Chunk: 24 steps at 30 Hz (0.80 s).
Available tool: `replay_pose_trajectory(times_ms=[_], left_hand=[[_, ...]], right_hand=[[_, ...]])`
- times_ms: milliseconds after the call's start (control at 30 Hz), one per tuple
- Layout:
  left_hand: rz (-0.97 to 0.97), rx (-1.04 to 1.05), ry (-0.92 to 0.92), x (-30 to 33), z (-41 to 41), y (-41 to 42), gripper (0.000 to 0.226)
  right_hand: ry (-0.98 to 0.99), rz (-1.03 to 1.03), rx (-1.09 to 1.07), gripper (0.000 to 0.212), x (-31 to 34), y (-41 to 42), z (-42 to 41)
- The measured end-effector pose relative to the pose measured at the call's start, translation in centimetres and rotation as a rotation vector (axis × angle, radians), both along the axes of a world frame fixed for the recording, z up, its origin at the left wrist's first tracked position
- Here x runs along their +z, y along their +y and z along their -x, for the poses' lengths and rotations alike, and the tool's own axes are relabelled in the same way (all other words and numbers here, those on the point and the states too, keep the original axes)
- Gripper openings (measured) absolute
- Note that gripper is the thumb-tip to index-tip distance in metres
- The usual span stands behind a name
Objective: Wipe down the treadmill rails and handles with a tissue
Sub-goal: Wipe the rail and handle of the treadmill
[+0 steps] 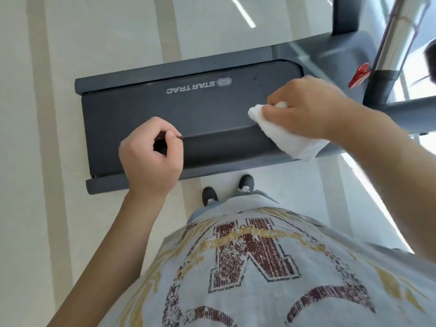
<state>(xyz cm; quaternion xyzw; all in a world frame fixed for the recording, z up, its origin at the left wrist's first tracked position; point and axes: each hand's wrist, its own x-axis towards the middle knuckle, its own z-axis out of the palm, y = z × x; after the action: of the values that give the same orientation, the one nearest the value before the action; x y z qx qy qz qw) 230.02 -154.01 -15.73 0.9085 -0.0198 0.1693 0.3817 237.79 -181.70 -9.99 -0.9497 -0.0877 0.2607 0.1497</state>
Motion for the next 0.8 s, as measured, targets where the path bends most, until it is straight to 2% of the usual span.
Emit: replay_pose_trajectory(times_ms=[167,267,400,533,667,800], left_hand=[[0.087,-0.052,-0.042,-0.6,0.0,0.7,0.020],[0.181,-0.069,-0.043,-0.5,0.0,0.9,0.021],[0.293,-0.018,-0.026,-0.5,0.0,1.6,0.018],[0.394,0.014,0.116,-1.2,0.3,3.3,0.020],[0.364,-0.040,0.160,-0.8,0.9,3.5,0.020],[0.237,-0.139,0.186,0.5,0.4,2.6,0.018]], right_hand=[[-0.083,0.132,-0.047,0.042,0.6,1.4,1.0],[-0.091,0.056,-0.012,0.043,0.1,7.1,1.4],[-0.031,-0.035,0.142,0.043,-1.0,15.9,0.9],[-0.032,-0.097,0.167,0.042,-1.3,18.0,0.9],[-0.086,-0.118,0.137,0.048,-1.1,16.6,1.6],[-0.156,-0.088,0.119,0.046,-1.1,14.4,2.0]])
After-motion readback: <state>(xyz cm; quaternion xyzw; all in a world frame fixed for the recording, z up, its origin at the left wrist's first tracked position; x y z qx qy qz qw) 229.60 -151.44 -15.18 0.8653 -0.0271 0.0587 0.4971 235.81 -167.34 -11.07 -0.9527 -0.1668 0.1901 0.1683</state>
